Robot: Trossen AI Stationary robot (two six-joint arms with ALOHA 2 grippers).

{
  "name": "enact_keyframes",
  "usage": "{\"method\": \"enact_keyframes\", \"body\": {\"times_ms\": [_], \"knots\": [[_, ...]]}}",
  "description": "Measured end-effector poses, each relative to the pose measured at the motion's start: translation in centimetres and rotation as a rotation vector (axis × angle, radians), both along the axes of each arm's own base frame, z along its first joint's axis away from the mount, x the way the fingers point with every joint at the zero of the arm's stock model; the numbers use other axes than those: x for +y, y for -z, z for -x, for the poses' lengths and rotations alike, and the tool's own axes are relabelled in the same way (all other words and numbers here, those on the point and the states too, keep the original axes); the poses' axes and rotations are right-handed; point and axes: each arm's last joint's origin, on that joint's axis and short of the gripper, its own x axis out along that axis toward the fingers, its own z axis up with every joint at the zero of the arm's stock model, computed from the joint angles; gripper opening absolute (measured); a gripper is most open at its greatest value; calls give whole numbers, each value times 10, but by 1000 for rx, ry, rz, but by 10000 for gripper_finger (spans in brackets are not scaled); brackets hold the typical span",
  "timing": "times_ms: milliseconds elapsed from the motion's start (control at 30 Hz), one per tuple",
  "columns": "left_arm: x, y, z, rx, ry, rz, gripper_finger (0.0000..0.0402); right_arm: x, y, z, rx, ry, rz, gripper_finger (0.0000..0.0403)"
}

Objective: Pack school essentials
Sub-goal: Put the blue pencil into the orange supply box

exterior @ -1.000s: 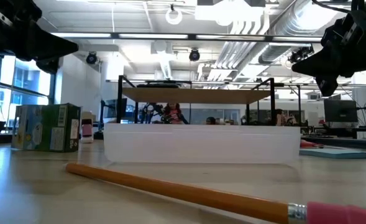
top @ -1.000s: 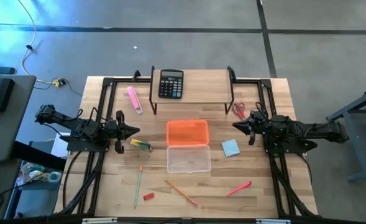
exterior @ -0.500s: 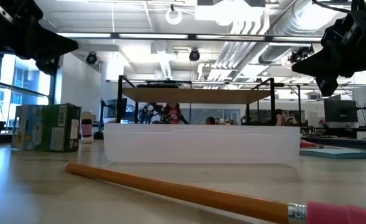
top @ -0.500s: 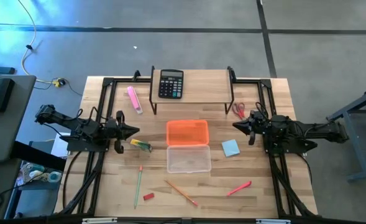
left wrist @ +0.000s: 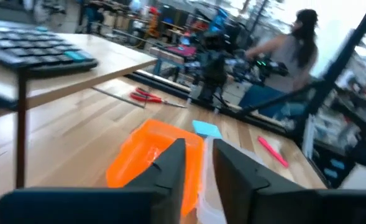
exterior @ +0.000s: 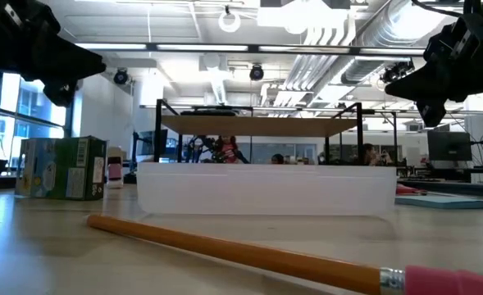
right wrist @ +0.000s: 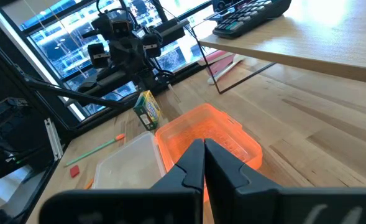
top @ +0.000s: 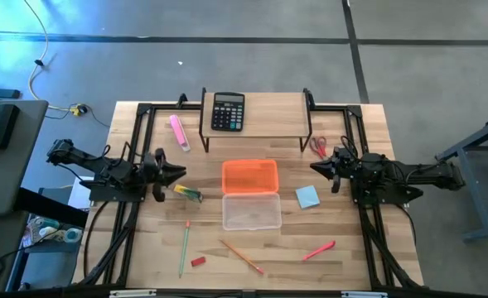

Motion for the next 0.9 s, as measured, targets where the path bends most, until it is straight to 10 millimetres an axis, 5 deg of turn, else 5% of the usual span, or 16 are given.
{"method": "enact_keyframes", "body": {"times_ms": [233,433,667,900], "knots": [[2,0,1,-58,-64,159,147,0,0,0,0,-1,0,0],[0,-5,0,-95,-7,157,161,0,0,0,0,-1,0,0],[-2,-27,2,-283,90,195,153,0,0,0,0,-1,0,0],[2,-73,12,-377,72,221,140,0,0,0,0,0,0,0]]}}
